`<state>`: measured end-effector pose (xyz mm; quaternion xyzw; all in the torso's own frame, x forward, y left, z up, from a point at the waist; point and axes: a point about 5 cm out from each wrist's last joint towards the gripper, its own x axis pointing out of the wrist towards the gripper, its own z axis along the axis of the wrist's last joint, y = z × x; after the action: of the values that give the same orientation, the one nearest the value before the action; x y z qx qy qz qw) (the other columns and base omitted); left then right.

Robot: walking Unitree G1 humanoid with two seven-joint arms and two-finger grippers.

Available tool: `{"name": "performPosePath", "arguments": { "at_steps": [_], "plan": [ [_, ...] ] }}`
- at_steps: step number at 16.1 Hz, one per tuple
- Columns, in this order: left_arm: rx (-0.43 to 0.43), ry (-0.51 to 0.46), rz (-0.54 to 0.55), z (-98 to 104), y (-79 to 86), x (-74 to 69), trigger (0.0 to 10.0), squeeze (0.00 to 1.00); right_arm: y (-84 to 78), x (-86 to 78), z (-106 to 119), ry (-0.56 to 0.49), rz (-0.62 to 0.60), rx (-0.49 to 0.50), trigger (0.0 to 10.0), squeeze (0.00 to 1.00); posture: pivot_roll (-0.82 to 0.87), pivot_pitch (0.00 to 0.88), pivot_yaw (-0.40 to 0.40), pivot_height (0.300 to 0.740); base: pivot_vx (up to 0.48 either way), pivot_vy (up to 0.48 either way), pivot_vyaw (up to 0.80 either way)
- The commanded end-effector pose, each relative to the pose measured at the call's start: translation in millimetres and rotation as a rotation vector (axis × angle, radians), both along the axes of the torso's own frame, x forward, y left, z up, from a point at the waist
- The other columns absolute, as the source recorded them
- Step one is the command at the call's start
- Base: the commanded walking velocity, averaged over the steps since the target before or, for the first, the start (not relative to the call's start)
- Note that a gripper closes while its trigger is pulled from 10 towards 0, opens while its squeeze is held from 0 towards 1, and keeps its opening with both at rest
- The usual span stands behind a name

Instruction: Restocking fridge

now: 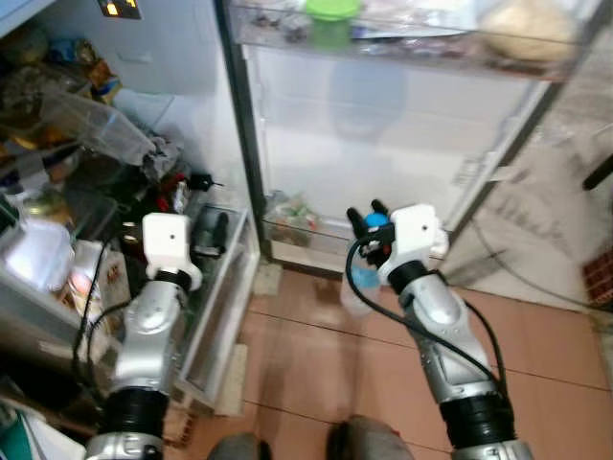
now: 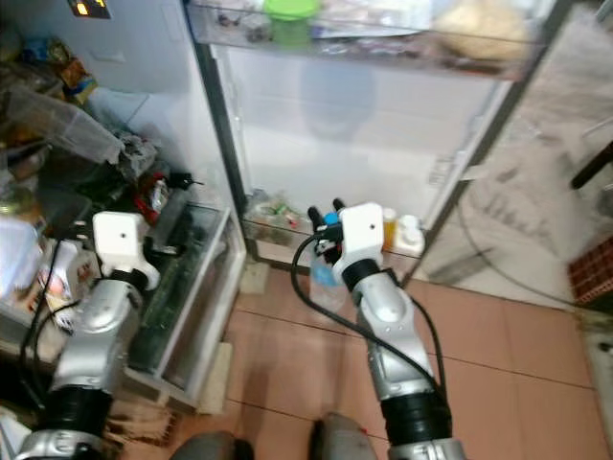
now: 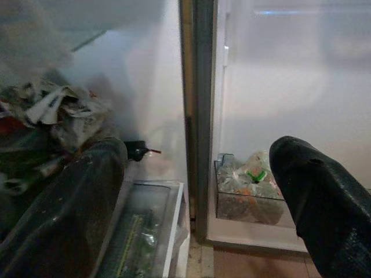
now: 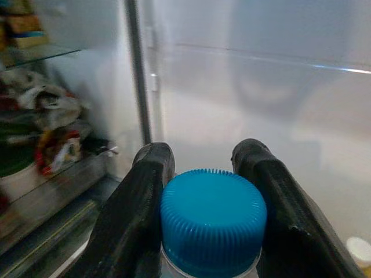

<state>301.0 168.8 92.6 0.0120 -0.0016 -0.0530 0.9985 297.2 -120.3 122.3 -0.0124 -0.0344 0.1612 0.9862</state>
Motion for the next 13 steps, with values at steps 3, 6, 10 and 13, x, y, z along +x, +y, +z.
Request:
{"name": "performPosePath", "arguments": {
  "at_steps": [3,6,10,13],
  "plan": [
    [-0.005,-0.005,-0.017,0.0,-6.6,-0.8,10.0,0.00,-10.7,1.4,4.8,-0.027,-0.049,-0.020,10.0,0.00,-0.03,0.112,0.016,0.740,0.000,0.000,0.00],
    [-0.019,-0.020,-0.023,2.9,-7.0,0.4,10.0,0.00,-11.0,3.3,5.5,-0.030,-0.056,-0.024,10.0,0.00,-0.03,0.106,0.016,0.740,0.000,0.000,0.00],
    [-0.024,-0.024,-0.023,3.5,-7.5,0.9,10.0,0.00,-11.8,4.2,5.8,-0.031,-0.061,-0.027,10.0,0.00,-0.03,0.106,0.015,0.740,0.000,-0.409,0.00],
    [-0.032,-0.024,-0.007,3.1,-6.2,1.2,10.0,0.00,-11.9,4.5,5.7,-0.031,-0.064,-0.030,10.0,0.00,-0.03,0.105,0.015,0.740,0.000,-0.258,0.00]
  ]
}}
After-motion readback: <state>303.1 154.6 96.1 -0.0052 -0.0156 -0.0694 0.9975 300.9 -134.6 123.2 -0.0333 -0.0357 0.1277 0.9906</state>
